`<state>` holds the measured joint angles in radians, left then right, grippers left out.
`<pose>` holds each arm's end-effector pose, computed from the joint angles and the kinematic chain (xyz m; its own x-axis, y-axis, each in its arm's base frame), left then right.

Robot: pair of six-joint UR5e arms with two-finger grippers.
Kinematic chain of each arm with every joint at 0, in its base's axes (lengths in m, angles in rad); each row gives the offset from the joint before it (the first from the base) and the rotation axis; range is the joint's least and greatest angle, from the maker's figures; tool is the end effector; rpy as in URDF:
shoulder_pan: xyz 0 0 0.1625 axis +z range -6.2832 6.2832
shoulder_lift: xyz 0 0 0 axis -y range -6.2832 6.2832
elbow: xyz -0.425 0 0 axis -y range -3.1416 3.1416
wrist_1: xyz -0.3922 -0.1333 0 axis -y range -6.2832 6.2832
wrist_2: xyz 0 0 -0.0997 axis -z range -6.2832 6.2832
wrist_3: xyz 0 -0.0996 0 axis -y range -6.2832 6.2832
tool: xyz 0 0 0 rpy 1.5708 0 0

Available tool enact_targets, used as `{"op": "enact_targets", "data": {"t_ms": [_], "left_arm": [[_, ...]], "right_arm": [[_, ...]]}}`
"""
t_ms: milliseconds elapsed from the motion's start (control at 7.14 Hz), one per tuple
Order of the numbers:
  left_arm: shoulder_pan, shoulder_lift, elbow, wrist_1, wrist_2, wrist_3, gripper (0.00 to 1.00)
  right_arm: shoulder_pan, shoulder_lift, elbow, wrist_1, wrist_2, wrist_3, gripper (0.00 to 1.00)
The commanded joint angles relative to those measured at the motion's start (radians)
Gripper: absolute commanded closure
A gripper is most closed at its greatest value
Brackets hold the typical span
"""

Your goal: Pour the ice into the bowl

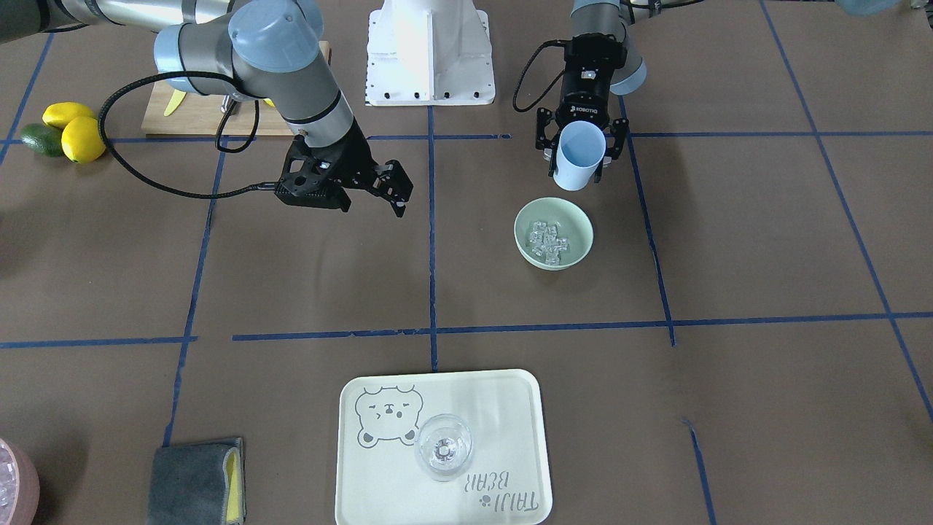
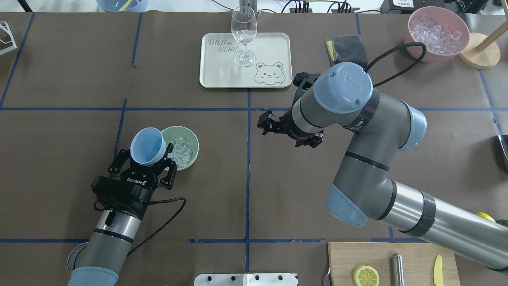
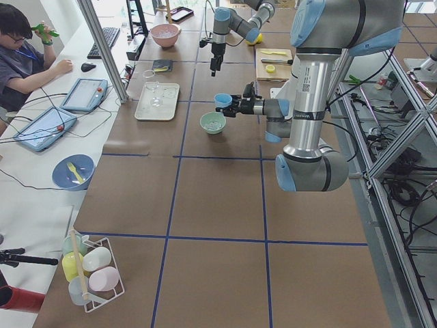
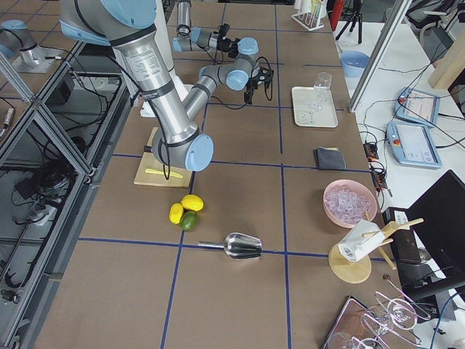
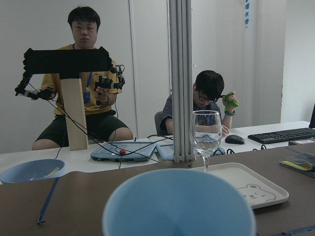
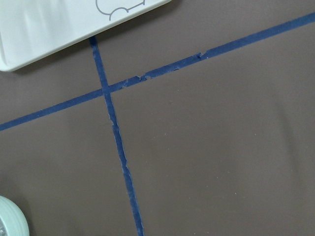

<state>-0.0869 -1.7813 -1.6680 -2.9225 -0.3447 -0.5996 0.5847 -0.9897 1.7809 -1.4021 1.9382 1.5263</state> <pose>0.4657 -0.2685 0.3570 0.7455 0.2151 -0.6309 0.6164 0.1377 0.7753 -0.4818 -0.4359 0.2105 0.4898 0.2744 0.8275 -0.2482 0.9538 -0.1694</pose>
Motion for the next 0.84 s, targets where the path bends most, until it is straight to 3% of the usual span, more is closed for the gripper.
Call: {"op": "enact_targets", "data": {"t_ms": [0, 280, 700], "left_arm": [[-0.008, 0.09, 0.001, -0.004, 0.0, 0.0, 1.0], [-0.023, 0.193, -0.012, -0.024, -0.002, 0.0, 1.0], [-0.086, 0.409, -0.012, -0.159, -0.054, 0.0, 1.0]], "right_arm": [[0.0, 0.0, 0.0, 0.0, 0.001, 0.0, 0.0], [0.0, 0.0, 0.0, 0.0, 0.001, 0.0, 0.0], [-0.002, 0.008, 0.0, 0.0, 0.001, 0.003, 0.0]]}}
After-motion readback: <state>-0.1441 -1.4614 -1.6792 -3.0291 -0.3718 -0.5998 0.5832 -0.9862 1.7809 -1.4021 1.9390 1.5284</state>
